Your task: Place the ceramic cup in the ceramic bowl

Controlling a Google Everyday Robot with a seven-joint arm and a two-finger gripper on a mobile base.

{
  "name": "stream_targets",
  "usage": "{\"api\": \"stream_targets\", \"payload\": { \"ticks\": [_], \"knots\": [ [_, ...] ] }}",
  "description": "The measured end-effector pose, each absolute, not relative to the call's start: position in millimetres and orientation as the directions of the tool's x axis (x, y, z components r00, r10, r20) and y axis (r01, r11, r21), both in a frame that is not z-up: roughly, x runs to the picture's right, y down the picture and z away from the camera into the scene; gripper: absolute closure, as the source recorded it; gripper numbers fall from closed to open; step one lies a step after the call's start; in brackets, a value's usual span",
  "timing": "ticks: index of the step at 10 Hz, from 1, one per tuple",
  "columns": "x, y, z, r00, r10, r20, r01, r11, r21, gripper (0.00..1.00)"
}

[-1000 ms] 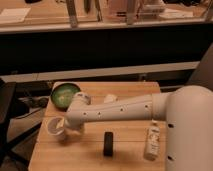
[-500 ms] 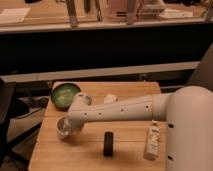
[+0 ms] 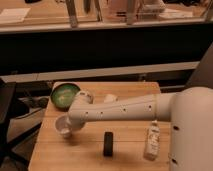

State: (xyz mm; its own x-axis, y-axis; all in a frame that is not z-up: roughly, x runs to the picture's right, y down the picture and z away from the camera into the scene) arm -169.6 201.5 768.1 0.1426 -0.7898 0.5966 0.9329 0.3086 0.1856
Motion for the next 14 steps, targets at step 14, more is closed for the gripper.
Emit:
{"api": "stream_targets", "payload": {
  "ticks": [14],
  "knots": [
    [-162,116,773,0.173,-0.8,0.575,0.928,0.328,0.177,1.0]
  ]
}}
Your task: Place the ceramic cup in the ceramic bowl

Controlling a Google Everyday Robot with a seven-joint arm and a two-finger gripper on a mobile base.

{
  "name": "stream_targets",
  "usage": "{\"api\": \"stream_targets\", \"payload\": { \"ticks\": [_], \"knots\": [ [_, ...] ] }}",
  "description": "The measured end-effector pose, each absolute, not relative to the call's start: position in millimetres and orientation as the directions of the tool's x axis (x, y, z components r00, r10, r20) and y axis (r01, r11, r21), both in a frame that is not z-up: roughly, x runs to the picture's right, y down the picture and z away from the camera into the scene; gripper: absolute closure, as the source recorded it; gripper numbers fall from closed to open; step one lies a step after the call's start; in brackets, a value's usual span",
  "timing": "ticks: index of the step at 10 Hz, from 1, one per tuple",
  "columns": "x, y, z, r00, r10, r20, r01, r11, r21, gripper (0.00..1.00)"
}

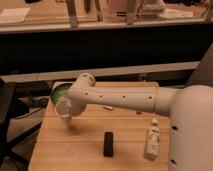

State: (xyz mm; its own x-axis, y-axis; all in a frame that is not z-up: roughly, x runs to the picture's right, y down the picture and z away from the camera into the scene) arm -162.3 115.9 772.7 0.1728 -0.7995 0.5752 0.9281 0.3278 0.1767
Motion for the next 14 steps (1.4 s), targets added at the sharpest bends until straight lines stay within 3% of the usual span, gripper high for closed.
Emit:
{"api": "stream_targets", "payload": {
  "ticks": [14],
  "knots": [
    [-179,70,796,0.194,-0.802,0.565,0.935,0.326,0.143,1.0]
  ]
}}
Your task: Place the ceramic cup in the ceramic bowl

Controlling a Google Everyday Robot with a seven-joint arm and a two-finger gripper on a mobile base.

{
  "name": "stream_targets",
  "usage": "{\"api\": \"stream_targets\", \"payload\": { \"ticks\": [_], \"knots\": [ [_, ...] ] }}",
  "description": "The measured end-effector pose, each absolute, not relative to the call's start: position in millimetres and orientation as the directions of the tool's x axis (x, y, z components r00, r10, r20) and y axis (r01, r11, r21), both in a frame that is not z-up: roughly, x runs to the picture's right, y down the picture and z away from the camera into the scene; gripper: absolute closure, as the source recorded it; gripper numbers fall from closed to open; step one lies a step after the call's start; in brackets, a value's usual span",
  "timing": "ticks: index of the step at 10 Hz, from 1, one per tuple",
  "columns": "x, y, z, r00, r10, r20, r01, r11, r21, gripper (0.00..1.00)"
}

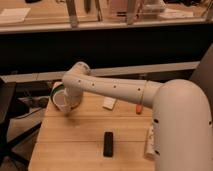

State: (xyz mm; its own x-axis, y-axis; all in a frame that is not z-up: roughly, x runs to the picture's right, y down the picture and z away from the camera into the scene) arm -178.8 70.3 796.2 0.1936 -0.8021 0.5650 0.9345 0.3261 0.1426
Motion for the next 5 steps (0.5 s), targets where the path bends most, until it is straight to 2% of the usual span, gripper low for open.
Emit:
{"api": "stream_targets", "payload": {
  "ticks": [5],
  "knots": [
    [-185.7,57.6,803.3,0.189,-0.808,0.558,0.938,0.316,0.14,1.0]
  ]
}}
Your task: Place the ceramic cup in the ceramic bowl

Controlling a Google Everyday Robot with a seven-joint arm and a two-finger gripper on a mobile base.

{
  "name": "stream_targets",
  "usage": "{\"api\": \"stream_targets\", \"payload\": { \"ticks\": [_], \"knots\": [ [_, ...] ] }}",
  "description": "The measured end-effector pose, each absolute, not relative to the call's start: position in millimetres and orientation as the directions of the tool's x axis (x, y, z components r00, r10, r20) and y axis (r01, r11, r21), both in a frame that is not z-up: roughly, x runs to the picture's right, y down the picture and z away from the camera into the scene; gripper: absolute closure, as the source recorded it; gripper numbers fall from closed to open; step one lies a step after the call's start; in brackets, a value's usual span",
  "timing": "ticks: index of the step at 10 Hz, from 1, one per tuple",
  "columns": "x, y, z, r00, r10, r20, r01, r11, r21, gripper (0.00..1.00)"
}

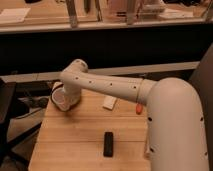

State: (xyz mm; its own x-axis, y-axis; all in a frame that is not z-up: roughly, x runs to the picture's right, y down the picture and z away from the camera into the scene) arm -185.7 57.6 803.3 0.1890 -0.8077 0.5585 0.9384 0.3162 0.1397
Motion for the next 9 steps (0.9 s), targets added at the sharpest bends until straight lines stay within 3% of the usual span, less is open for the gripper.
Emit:
{"api": "stream_targets", "payload": {
  "ticks": [9],
  "knots": [
    [-190,39,816,0.19,-0.817,0.544,0.939,0.312,0.141,1.0]
  ]
}}
